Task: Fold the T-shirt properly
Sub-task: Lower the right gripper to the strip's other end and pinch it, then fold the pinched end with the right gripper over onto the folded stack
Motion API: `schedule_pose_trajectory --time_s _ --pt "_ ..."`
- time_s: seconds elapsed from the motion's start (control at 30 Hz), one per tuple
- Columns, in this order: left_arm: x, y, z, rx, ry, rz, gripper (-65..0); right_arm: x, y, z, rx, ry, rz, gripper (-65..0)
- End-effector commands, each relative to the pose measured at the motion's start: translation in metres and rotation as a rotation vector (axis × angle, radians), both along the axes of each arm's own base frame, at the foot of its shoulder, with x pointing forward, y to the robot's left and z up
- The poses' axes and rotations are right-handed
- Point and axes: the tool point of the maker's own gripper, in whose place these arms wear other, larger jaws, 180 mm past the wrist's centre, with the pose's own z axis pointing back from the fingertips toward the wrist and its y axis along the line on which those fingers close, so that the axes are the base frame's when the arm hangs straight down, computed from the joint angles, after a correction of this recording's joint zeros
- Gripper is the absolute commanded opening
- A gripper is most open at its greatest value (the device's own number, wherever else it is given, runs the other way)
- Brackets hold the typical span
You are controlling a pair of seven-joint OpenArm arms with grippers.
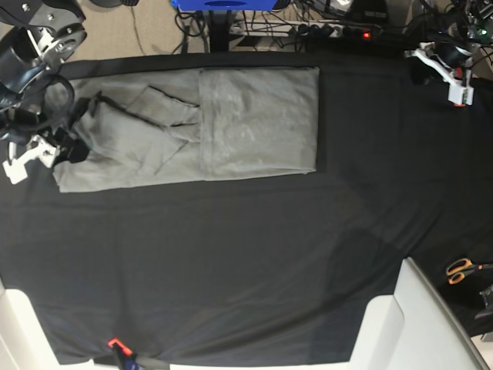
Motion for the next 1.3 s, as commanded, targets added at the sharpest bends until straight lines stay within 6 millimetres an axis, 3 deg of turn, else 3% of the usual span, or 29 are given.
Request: schedule_pose_trajectory --time_s 0.0,0.23,0.47,0.93,1.13,1.27 --pt "0.005 0.009 0.009 0.024 -0.026 -0.004 -65.0 -0.016 0.01 -0.008 0.008 0.083 0.056 -12.2" --pt "0.013 0.011 0.009 0.049 -0.026 -0.017 -65.0 -0.028 0.02 -0.014 -0.003 0.127 0.13 -12.9" --pt "0.004 0.012 -0.007 0.156 0.064 -0.066 -65.0 -0.022 0.015 -0.014 -0.019 0.102 0.113 -27.5" --pt "0.004 0.006 -0.008 0.148 0.058 -0.069 -65.0 -0.023 0.017 -0.015 -0.018 0.107 0.119 -28.2" --pt "0.004 0.005 -0.009 0.143 0.058 -0.067 -65.0 -0.023 0.028 -0.016 -0.021 0.124 0.187 -28.2" --pt "0.02 -0.003 0.004 0.086 -0.026 -0.039 -65.0 -0.024 0.029 -0.016 -0.019 0.128 0.191 -28.2"
